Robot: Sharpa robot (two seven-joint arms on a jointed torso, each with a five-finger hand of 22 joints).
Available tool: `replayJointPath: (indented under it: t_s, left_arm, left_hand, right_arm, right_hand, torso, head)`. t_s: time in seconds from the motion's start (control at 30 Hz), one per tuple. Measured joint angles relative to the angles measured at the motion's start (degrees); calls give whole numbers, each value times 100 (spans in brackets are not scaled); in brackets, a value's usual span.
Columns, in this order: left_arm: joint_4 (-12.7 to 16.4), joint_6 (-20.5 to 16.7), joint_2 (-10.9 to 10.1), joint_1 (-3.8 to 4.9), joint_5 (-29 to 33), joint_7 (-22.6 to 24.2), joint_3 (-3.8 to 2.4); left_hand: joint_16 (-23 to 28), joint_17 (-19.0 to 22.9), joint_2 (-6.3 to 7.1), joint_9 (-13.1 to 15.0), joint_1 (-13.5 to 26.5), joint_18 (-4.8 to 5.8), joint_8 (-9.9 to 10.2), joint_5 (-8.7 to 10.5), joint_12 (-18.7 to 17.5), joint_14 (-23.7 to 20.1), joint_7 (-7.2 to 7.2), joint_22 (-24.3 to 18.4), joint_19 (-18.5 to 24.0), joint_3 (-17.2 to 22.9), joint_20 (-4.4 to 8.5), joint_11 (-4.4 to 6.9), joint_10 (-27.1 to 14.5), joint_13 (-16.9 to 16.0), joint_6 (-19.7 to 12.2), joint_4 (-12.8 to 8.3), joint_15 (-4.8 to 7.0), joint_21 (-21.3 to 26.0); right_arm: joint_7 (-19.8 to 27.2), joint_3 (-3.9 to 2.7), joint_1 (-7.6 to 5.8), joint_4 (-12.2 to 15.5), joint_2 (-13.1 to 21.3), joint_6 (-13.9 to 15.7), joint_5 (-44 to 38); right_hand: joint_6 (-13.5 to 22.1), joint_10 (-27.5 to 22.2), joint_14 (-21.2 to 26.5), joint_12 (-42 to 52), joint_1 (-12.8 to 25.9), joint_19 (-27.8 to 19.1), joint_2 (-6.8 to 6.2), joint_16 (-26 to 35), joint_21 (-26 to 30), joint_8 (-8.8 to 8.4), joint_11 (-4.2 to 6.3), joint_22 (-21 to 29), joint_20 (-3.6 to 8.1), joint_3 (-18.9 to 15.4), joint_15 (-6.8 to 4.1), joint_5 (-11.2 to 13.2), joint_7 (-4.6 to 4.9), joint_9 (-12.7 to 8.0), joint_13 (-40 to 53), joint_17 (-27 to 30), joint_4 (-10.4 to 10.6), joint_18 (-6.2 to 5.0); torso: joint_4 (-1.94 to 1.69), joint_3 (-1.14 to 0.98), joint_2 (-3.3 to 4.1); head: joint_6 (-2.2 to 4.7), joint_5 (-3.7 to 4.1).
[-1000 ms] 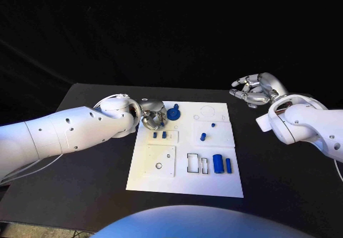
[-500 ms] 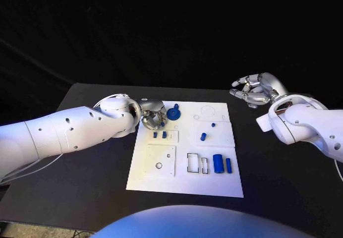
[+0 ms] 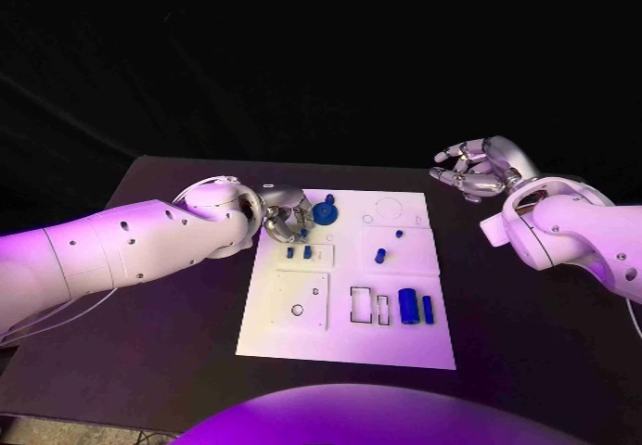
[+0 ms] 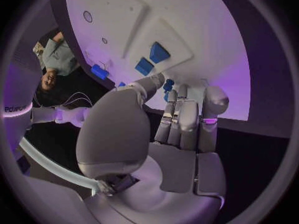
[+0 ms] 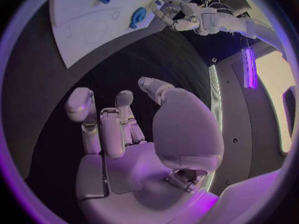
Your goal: Assemble the parts on the task board
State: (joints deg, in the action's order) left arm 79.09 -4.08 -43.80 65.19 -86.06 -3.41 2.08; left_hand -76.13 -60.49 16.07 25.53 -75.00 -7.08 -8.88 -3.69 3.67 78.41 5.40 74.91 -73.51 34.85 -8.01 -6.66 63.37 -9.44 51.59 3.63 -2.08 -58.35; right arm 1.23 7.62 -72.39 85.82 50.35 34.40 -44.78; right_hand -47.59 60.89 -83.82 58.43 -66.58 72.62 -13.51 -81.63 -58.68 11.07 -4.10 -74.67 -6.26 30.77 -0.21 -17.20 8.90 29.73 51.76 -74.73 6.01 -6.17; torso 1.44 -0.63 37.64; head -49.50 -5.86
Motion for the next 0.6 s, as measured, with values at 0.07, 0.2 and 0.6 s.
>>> replayJointPath:
  t_s: [0.07,0.2,0.6]
  left_arm:
    - [2,-23,-5,0,13,5,0]
    - [13,-82,-26,-1,39,21,0]
    - [236,-447,-251,-7,772,345,-123]
  left_hand:
    - [0,-9,0,0,0,0,0,0,0,0,0,0,0,0,0,0,0,0,0,0,0,0]
    - [0,-21,0,-5,0,-1,0,-29,0,20,1,0,0,-32,0,0,0,0,1,1,-20,-35]
    - [55,232,-53,-79,22,0,0,-250,0,-46,25,0,34,-594,-32,-23,-126,-46,21,127,-43,97]
  right_arm:
    - [-5,0,0,-1,0,0,-7]
    - [-21,0,1,-4,0,-2,-26]
    - [-151,0,2,-83,-21,-432,-384]
  right_hand:
    - [0,0,0,0,0,0,0,7,2,0,0,3,0,0,0,0,0,0,-1,4,0,0]
    - [1,-56,0,-46,0,-20,0,11,44,0,-22,15,-20,24,0,0,-1,2,-64,30,-24,0]
    - [19,-289,114,-2297,-79,-44,-78,451,194,134,-44,-20,-36,418,53,463,-20,-21,-1967,694,-486,0]
  torso:
    - [-1,0,0]
    - [-1,-1,0]
    - [0,4,1]
  head:
    - [-1,-2]
    - [-1,-4]
    - [18,10]
